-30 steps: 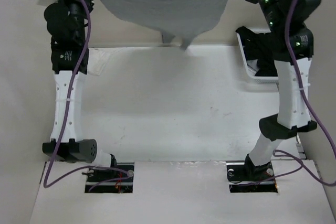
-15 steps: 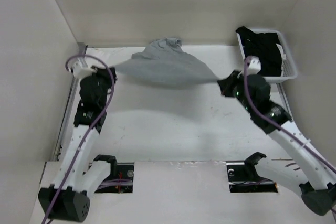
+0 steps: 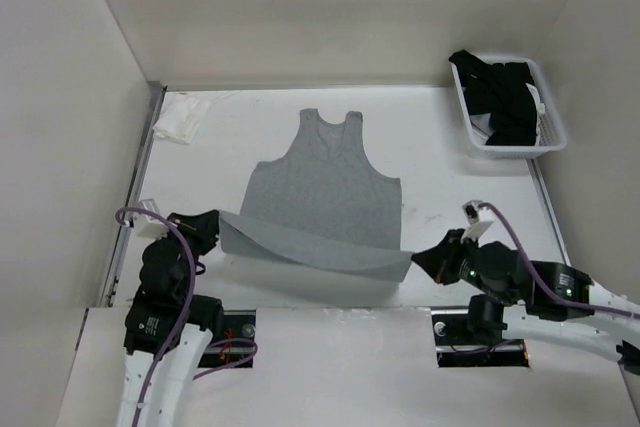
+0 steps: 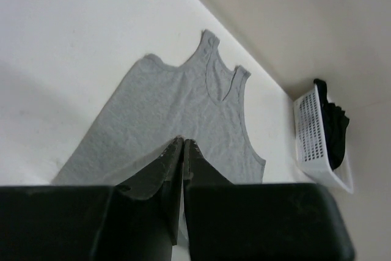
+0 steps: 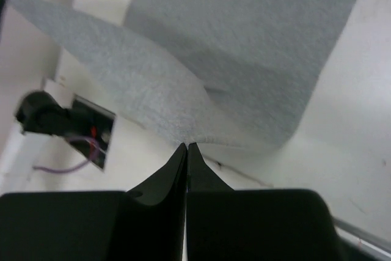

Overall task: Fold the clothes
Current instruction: Fold the tank top

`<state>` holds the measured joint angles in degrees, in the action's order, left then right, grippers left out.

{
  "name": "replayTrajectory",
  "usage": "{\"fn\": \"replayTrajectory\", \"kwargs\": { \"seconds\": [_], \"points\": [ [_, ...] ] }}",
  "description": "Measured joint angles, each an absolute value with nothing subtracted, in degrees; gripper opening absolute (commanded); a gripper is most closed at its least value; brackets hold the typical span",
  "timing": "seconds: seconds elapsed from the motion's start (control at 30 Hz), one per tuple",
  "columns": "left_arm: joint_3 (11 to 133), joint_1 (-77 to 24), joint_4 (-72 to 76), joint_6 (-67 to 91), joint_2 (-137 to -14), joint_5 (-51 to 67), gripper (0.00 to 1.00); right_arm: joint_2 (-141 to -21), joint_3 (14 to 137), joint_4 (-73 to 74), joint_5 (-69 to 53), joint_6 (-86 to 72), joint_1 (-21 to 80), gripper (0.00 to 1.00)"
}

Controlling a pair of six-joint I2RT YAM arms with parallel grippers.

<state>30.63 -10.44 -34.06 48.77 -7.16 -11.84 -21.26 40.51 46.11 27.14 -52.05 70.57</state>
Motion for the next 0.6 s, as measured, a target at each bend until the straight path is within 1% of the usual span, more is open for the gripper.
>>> {"fn": "replayTrajectory", "kwargs": {
  "seconds": [0.1,0.2,0.3,0.43,0.5,0.6],
  "points": [
    [30.6,-11.7,-37.3,50.0,-7.6,-12.3,0.01,-23.9,37.9,48.8,28.6,-55.4,74.5,0.0],
    [29.8,-11.6,-36.6,50.9,-10.4,-13.0,0.01,-30.3,37.6,47.1,28.8,-54.7,72.5,0.0],
    [28.4,-11.3,-31.6,51.2,-17.7,-13.6,0.01,-36.9,37.6,39.8,26.9,-50.0,62.8,0.0],
    [29.0,-10.5,-18.0,51.3,-37.7,-15.0,0.01,-48.4,39.0,26.8,19.3,-42.9,43.2,0.0],
    [32.2,-9.7,-11.6,51.2,-50.0,-15.6,0.01,-56.1,41.9,21.2,15.4,-40.4,35.2,0.0],
    [40.9,-7.4,-4.4,51.5,-67.0,-15.9,0.01,-69.9,50.6,14.3,10.3,-37.7,25.6,0.0]
  ]
}}
